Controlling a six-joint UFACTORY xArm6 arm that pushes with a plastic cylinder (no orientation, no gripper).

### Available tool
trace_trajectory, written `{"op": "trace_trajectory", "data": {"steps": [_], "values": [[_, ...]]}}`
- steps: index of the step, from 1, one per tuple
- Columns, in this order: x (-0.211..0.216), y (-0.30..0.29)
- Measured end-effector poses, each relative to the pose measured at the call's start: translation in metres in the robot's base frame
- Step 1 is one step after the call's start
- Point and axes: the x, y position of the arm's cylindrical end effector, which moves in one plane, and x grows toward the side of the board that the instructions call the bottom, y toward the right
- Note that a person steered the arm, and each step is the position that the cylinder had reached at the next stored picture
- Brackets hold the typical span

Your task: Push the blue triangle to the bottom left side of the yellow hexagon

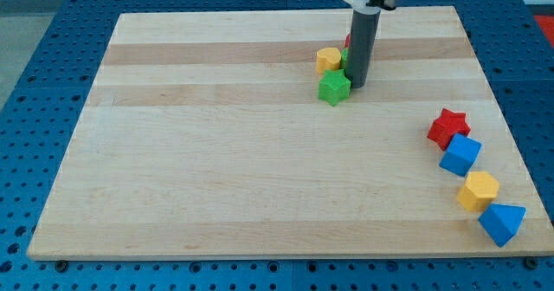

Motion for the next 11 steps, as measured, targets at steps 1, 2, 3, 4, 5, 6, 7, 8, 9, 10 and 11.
{"op": "trace_trajectory", "data": {"steps": [1, 2, 3, 4, 5, 6, 7, 8, 9, 10, 11], "values": [[0.006, 0.017], [-0.005, 0.066], [-0.03, 0.079], [-0.002, 0.114], [0.035, 0.161], [0.079, 0.193], [0.102, 0.194], [0.181, 0.202], [0.212, 0.206], [0.249, 0.211], [0.25, 0.206]]}}
